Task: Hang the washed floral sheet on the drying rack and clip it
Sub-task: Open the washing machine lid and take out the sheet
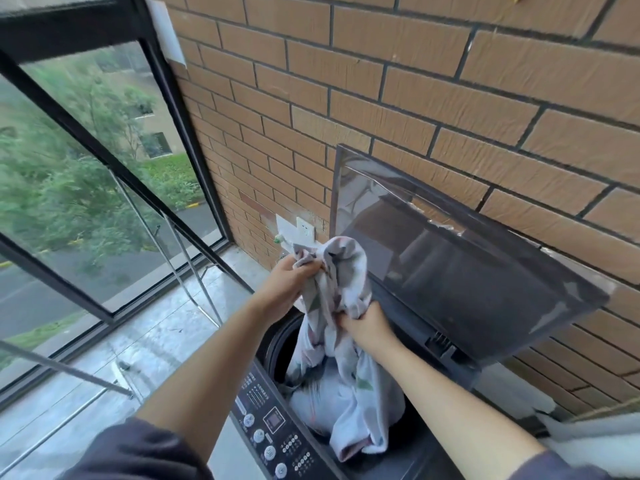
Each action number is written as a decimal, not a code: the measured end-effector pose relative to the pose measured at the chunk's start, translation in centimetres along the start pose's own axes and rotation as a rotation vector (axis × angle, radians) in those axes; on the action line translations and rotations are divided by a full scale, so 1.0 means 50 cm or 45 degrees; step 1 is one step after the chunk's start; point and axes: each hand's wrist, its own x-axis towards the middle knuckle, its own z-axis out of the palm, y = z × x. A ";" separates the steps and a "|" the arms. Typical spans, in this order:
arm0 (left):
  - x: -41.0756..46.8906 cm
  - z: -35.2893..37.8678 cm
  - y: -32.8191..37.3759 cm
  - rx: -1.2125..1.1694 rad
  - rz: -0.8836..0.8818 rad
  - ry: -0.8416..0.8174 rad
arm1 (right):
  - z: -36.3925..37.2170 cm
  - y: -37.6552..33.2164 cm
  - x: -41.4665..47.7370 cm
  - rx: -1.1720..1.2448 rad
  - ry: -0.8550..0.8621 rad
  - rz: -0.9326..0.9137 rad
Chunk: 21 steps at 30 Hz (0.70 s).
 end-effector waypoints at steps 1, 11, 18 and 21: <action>0.000 -0.011 -0.001 0.048 0.028 0.000 | -0.009 -0.003 -0.002 0.054 0.046 0.023; -0.045 -0.009 -0.075 0.632 -0.275 -0.448 | -0.055 -0.137 -0.008 0.499 0.220 -0.134; -0.039 0.072 -0.061 0.231 -0.336 -0.029 | -0.076 -0.228 -0.002 0.479 0.234 -0.230; -0.042 0.107 -0.040 -0.069 -0.232 0.176 | -0.102 -0.218 0.001 0.485 -0.008 -0.293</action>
